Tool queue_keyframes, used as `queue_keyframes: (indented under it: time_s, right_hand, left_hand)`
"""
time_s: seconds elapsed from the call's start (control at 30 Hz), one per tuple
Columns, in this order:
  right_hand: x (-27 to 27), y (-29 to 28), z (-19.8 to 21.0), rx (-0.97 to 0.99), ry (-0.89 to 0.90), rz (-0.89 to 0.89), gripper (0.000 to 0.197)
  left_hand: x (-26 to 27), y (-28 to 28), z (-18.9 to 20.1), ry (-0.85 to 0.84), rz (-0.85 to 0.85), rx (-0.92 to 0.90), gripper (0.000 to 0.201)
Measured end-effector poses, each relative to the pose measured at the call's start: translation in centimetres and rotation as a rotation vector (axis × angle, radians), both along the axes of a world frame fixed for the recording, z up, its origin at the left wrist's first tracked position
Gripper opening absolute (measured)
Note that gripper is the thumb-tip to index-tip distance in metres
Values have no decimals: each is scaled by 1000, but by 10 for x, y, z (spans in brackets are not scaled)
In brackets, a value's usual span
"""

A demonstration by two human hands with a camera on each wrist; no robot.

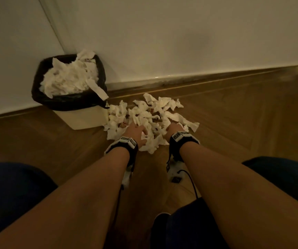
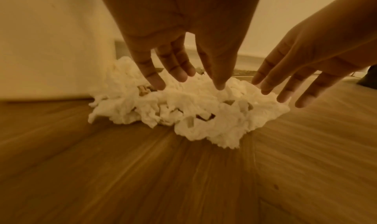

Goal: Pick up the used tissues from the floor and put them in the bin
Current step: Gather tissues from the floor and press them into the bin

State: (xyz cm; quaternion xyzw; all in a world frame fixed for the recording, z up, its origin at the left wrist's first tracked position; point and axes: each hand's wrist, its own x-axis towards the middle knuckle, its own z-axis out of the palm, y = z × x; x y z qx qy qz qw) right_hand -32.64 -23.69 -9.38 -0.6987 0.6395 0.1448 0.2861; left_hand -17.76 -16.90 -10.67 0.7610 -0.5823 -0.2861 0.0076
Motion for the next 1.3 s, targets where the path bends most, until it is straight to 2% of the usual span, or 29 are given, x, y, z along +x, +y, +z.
queue_keyframes:
  time_s: [0.1, 0.2, 0.27, 0.43, 0.6, 0.67, 0.8, 0.87, 0.93, 1.0, 1.07, 1.2, 1.23, 1.3]
  right_hand:
    - [-7, 0, -13, 40, 9, -97, 57]
    - [-11, 2, -22, 64, 37, -176, 67]
    - [-13, 5, -26, 94, 46, -263, 76]
    - [-13, 10, -29, 109, -13, -418, 60]
    - [-7, 13, -31, 55, -91, -512, 59]
    - [-5, 15, -34, 55, -99, -522, 65]
    - [-4, 15, -30, 27, -121, -529, 60]
    - [-7, 16, -27, 36, -114, -528, 61]
    - [-8, 17, -26, 62, -85, -483, 60]
    - [-9, 17, -26, 56, -87, -440, 52]
    - [-9, 18, -26, 39, -168, -477, 47]
    - [-7, 19, -26, 91, -284, -502, 59]
    - [-6, 19, -25, 118, -325, -492, 58]
    - [-7, 22, -25, 151, -284, -406, 51]
  left_hand:
    - [-9, 6, -15, 31, -20, 43, 53]
    - [-12, 13, -26, -47, -73, 84, 66]
    - [-12, 15, -31, -79, -64, 111, 65]
    - [-11, 18, -35, -99, 37, 106, 37]
    - [-16, 15, -38, -68, 33, -22, 67]
    - [-19, 13, -40, -77, -13, 7, 61]
    - [-21, 7, -46, -92, -59, 101, 26]
    - [-20, 5, -48, -116, -61, 119, 23]
    - [-17, 6, -48, -62, 14, 62, 25]
    - [-15, 8, -48, 26, 151, -67, 29]
    - [-14, 9, -47, 109, 316, -171, 33]
    - [-12, 5, -47, 431, 637, -190, 43]
    - [-11, 5, -48, 527, 700, -193, 46]
    - [-9, 6, -50, 670, 794, -217, 45]
